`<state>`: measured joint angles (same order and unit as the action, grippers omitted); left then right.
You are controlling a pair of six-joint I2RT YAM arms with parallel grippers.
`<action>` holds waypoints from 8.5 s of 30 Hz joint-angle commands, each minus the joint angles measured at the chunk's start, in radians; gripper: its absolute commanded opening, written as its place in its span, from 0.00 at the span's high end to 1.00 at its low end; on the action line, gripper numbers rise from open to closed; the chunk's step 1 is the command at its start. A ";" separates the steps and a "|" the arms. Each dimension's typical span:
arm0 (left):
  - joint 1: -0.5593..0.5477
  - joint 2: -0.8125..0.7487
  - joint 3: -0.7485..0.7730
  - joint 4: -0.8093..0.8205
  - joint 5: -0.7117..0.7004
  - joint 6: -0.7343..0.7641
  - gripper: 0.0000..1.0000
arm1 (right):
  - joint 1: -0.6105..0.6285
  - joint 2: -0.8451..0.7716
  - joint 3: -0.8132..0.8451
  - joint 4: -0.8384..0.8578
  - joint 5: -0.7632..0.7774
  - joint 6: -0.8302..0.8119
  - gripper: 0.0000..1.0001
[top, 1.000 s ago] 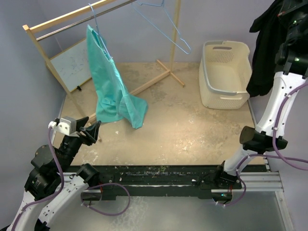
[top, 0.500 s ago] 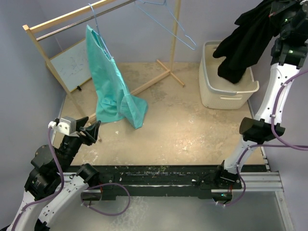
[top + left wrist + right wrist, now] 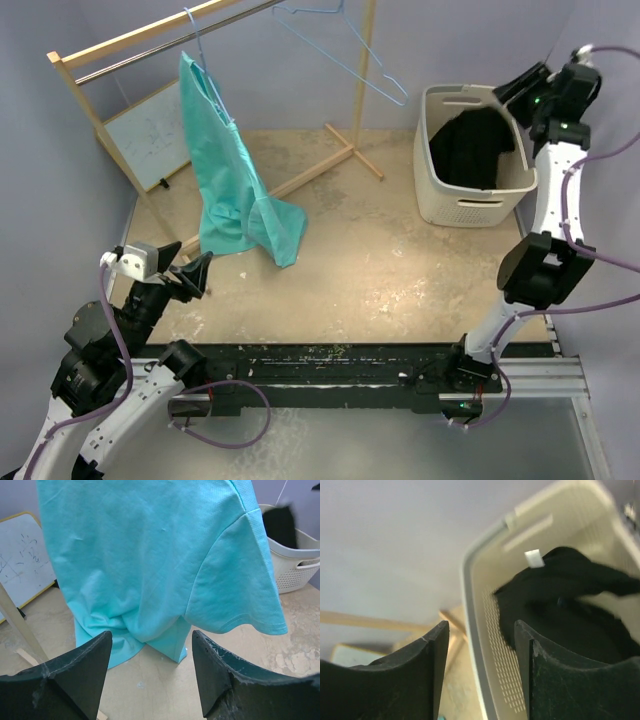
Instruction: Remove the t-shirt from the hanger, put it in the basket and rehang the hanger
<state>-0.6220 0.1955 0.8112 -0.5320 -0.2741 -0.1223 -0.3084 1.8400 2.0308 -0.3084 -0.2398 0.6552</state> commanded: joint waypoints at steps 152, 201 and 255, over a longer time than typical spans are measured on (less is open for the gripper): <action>0.002 0.454 0.495 0.008 0.660 0.255 1.00 | 1.143 -1.129 -0.698 -0.319 0.426 -0.447 0.18; -0.104 0.160 0.680 -0.171 0.380 0.149 1.00 | 1.031 -0.922 -0.595 -0.787 1.234 -0.111 1.00; -0.157 0.425 0.690 -0.268 0.681 0.197 1.00 | 0.810 -1.105 -0.519 -0.386 -0.321 -0.605 0.10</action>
<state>-0.7753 0.6178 1.4868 -0.8577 0.3435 0.0719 0.4984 0.7303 1.5314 -0.7811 -0.3923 0.0669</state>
